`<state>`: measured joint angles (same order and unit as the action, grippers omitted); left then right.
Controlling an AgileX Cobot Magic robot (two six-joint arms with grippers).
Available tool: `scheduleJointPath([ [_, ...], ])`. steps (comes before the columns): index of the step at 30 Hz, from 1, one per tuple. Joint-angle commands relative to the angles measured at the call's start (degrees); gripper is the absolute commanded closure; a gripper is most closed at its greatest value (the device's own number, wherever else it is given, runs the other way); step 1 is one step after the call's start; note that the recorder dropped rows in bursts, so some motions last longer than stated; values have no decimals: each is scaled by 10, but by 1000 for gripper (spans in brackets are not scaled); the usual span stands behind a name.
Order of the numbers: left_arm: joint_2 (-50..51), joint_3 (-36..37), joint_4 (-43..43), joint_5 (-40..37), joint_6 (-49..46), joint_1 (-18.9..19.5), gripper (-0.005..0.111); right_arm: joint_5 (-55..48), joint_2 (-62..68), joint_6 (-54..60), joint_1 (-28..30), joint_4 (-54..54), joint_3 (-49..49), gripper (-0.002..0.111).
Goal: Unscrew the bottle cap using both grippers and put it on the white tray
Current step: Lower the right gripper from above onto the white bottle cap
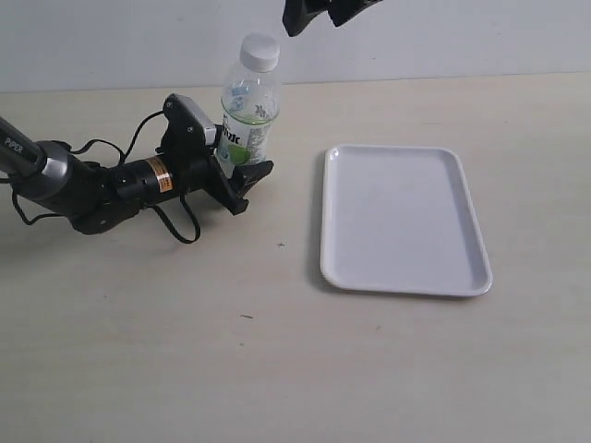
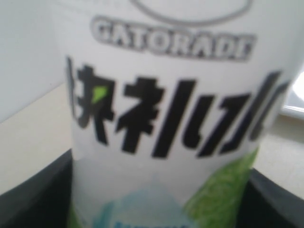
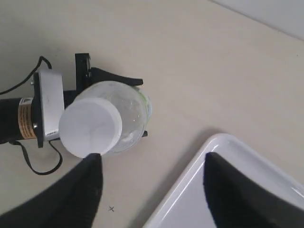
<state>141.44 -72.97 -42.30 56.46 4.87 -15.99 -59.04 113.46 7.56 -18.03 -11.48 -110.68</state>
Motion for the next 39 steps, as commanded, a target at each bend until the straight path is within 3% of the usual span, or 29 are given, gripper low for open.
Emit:
scheduleJointPath([
  [1,-4,4,-10,-22,0,0,107,17,8,15,-6,1,-6,40],
  [5,-4,4,-10,-23,-1,0,107,17,7,38,-17,-33,-6,40],
  [15,-4,4,-11,-24,-1,0,107,34,23,31,-65,13,-38,40],
  [39,-4,4,-10,-24,-17,0,107,10,53,27,-66,50,-45,44],
])
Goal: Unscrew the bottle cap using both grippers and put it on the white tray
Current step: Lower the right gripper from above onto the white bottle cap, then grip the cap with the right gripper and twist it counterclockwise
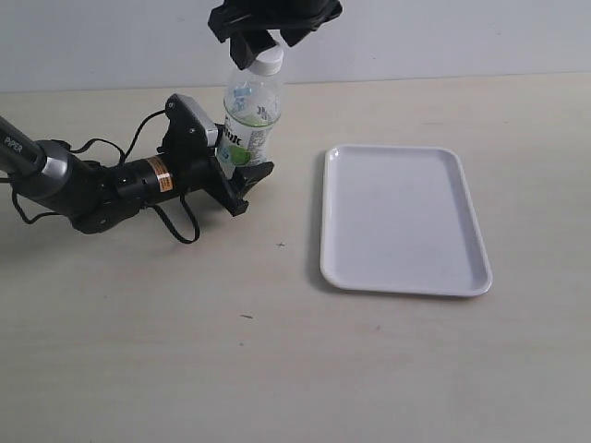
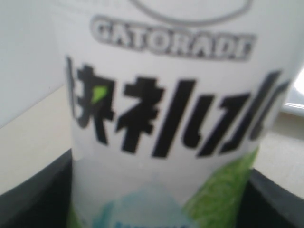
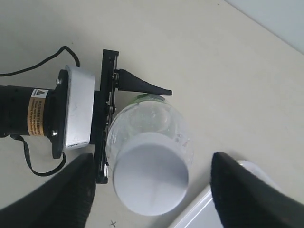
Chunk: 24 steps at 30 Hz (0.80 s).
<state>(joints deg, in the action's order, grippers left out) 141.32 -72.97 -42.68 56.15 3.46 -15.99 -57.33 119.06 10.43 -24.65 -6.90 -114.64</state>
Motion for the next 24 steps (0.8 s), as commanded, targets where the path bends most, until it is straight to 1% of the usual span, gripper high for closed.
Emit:
scheduleJointPath([
  [1,-2,4,-7,-20,-3,0,107,-10,-3,-2,0,4,-6,44],
  [18,-2,4,-5,-20,-5,0,107,-18,-3,-2,0,7,-6,47],
  [24,-2,4,-3,-20,-10,0,107,-18,-3,-2,0,11,-6,51],
])
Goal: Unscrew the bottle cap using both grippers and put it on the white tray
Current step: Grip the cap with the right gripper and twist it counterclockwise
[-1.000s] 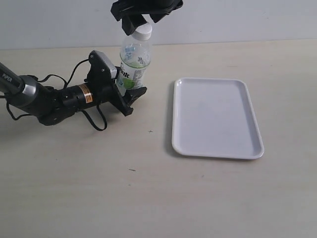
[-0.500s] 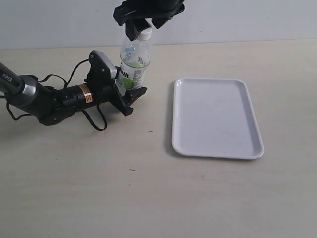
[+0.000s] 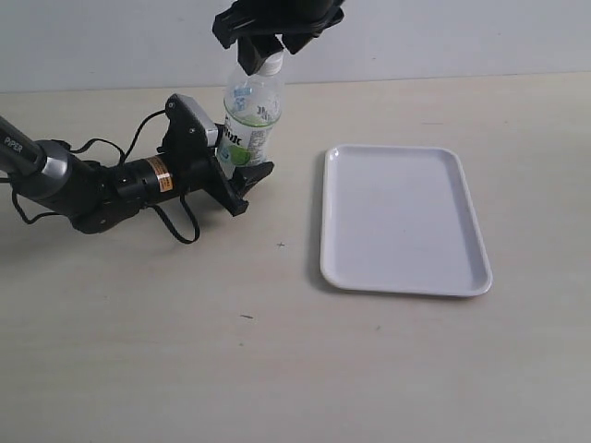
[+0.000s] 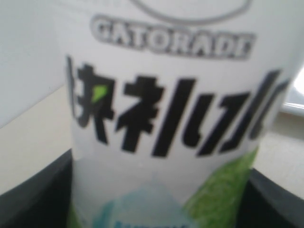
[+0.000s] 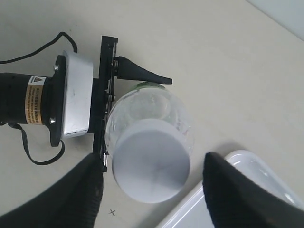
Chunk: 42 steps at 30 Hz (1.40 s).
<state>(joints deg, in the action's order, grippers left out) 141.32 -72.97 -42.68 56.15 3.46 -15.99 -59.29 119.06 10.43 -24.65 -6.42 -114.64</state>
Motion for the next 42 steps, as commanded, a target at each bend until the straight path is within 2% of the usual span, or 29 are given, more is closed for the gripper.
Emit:
scheduleJointPath([
  [1,-2,4,-2,-20,-16,0,107,2,-3,-2,0,6,-6,51],
  [15,-2,4,-2,-19,-18,0,107,-3,-2,-1,0,6,-6,59],
  [42,-2,4,2,-19,-18,0,107,-5,-3,-1,0,10,-6,59],
])
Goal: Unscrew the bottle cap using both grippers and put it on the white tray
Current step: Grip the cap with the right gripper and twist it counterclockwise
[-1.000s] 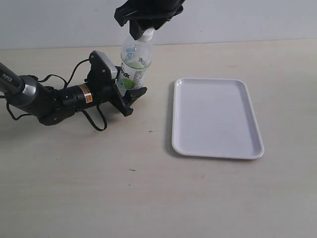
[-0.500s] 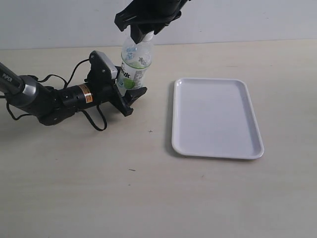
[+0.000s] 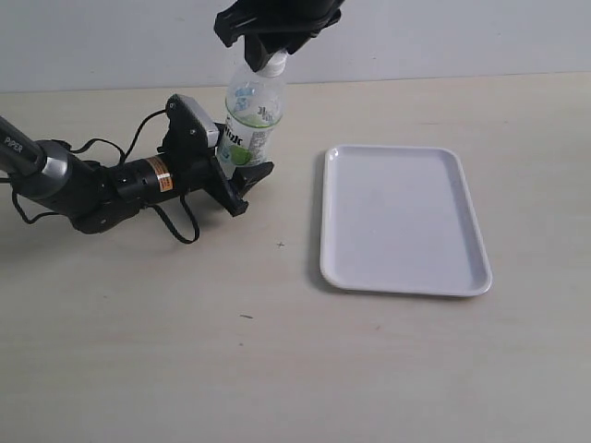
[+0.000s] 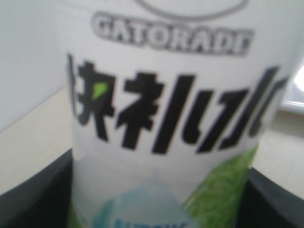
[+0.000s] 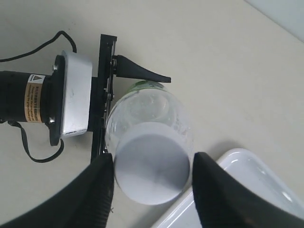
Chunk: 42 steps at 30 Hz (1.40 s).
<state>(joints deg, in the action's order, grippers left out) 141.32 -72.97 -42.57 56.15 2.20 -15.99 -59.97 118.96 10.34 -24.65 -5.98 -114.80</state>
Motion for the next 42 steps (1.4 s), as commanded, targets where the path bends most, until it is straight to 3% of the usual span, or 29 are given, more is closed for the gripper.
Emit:
scheduleJointPath([
  [1,-2,4,1,-19,-5,0,107,2,-2,0,0,6,-4,59],
  [8,-2,4,1,-19,-5,0,107,3,-2,0,0,6,-4,69],
  [13,-2,4,1,-19,-5,0,107,5,-2,21,0,6,-4,108],
  [30,-2,4,-2,-19,-3,0,107,-3,-2,271,0,2,-4,108],
  [42,-2,4,-2,-12,-3,0,107,-3,-2,554,0,2,-4,108],
])
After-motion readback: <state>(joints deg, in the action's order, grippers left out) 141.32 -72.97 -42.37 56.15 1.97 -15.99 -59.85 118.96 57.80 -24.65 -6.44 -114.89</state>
